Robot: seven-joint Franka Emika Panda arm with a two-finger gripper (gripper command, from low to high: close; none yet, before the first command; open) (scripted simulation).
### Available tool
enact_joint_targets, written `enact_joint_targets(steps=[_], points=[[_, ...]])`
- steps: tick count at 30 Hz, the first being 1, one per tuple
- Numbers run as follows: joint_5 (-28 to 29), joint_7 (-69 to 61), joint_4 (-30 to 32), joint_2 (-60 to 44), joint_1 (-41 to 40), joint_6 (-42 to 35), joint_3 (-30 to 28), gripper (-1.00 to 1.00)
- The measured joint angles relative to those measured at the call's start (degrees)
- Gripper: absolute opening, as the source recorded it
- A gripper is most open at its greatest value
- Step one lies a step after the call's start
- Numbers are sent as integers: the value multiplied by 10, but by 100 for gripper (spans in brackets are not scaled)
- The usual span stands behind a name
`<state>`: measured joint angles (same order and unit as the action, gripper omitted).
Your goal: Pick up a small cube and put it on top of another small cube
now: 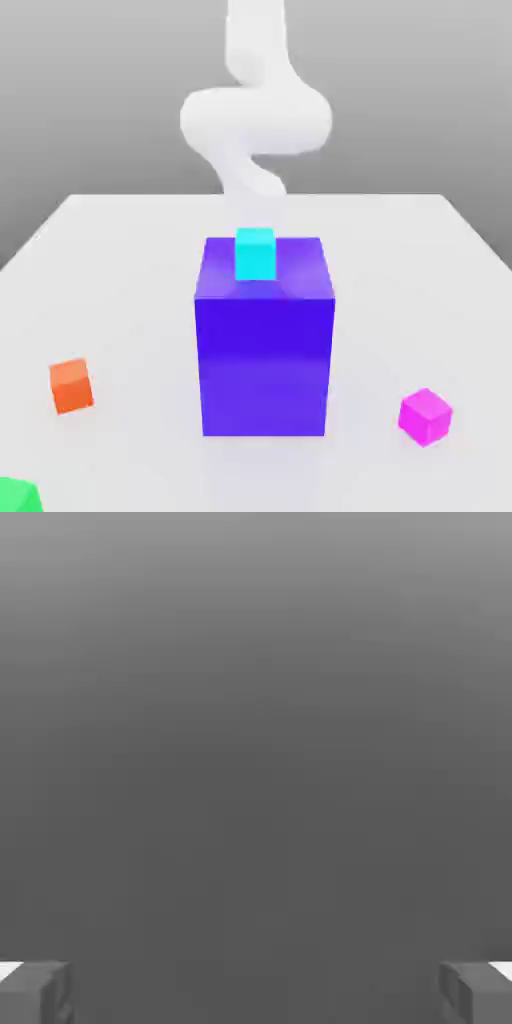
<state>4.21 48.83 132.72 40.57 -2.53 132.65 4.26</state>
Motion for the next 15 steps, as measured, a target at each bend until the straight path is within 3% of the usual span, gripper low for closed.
enact_joint_targets(steps=[6,9,15], points=[[56,39,15,-70,-32,12,55,0],[114,80,33,-147,-62,26,109,0],[115,80,33,-147,-62,26,109,0]])
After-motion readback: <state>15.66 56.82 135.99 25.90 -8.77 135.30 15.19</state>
